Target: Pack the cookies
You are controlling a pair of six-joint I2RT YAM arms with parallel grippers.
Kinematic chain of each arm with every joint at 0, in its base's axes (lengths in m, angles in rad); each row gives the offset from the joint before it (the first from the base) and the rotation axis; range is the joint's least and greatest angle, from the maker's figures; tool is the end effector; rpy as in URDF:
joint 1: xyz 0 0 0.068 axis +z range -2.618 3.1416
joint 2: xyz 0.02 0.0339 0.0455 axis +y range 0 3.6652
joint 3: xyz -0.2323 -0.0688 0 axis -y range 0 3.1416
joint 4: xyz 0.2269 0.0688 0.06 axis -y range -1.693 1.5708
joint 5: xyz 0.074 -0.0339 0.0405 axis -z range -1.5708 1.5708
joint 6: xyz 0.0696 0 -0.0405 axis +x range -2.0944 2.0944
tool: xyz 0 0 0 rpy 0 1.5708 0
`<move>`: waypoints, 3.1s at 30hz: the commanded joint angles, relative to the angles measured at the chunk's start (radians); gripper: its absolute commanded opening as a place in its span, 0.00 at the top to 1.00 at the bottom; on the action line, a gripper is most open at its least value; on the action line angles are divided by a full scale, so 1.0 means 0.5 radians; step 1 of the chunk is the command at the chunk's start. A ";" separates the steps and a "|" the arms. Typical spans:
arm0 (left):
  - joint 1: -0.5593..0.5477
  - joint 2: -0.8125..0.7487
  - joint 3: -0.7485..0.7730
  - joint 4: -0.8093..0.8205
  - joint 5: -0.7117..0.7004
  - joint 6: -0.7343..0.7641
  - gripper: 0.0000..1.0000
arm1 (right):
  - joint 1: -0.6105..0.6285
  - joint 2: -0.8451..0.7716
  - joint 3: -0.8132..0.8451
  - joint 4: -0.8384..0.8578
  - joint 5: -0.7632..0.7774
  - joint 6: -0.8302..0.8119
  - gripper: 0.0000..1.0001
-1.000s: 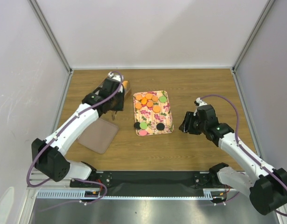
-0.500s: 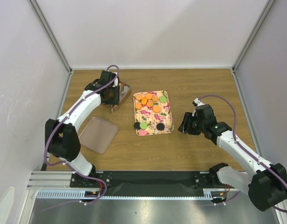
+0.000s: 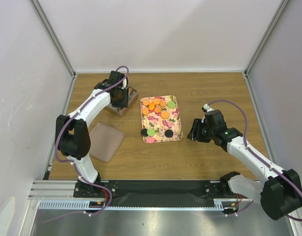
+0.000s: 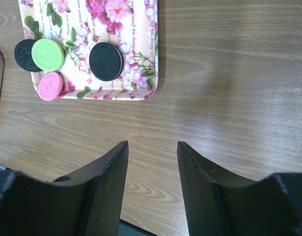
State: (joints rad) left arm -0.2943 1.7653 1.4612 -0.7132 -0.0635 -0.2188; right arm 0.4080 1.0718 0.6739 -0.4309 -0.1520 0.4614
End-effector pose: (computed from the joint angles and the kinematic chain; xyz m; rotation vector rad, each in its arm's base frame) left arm 0.3599 -0.1045 0.2087 0.0744 2.5876 -0.1070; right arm 0.2141 0.1040 0.1796 -0.0072 2.4702 0.5750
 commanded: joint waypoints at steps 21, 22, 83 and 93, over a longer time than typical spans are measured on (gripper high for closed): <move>0.015 -0.009 0.060 0.040 0.060 0.069 0.55 | -0.012 -0.014 0.036 0.043 -0.003 -0.027 0.49; 0.015 -0.009 0.057 0.040 0.056 0.066 0.54 | -0.015 -0.008 0.036 0.046 -0.003 -0.024 0.50; -1.025 -0.312 -0.315 0.196 -0.125 -0.164 0.47 | -0.120 -0.318 0.082 -0.258 -0.046 0.034 0.50; -1.086 -0.269 -0.450 0.260 -0.131 -0.216 0.47 | -0.144 -0.333 0.070 -0.234 -0.058 0.019 0.50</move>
State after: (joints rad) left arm -0.8253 1.6264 1.2453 -0.6350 -0.1123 -0.3004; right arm 0.3424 0.9176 0.6701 -0.5629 -0.1883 0.4946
